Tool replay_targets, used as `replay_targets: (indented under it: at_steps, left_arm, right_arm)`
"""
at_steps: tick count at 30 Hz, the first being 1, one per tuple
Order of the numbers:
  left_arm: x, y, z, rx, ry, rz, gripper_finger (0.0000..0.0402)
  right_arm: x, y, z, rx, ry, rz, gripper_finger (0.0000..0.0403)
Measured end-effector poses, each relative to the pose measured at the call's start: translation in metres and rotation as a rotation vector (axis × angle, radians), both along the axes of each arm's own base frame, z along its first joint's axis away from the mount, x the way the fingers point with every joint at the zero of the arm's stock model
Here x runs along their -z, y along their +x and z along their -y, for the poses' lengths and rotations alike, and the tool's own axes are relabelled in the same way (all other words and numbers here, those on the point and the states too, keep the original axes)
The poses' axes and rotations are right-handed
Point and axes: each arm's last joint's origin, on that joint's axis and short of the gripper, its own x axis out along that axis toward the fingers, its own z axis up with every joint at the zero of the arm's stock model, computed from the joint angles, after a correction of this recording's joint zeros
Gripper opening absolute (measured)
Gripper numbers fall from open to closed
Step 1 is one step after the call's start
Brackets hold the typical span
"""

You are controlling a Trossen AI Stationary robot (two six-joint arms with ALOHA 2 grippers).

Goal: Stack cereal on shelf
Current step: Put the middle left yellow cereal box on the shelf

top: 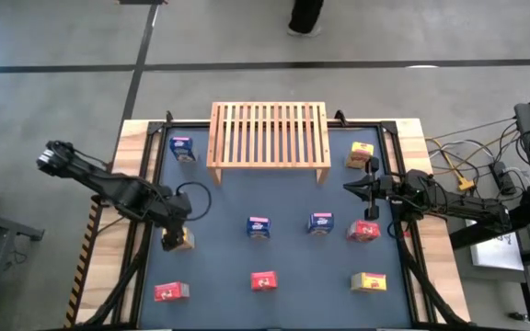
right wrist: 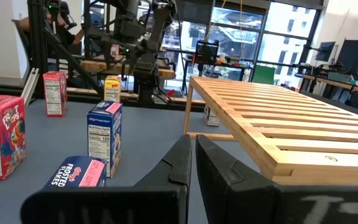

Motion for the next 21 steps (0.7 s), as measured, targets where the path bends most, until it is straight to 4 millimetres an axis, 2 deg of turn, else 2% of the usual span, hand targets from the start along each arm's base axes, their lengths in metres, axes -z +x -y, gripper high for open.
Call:
replay_targets:
  at_steps: [14,21]
  left_arm:
    - [0.015,0.003,0.023,0.082,0.034,-0.114,0.0272]
    - [0.018,-0.005,0.034,0.122,0.077,-0.153,0.0272]
  right_arm:
    - [0.000,0.000,0.000,0.000,0.000,0.000,0.0013]
    - [0.000,0.000,0.000,0.000,0.000,0.000,0.0013]
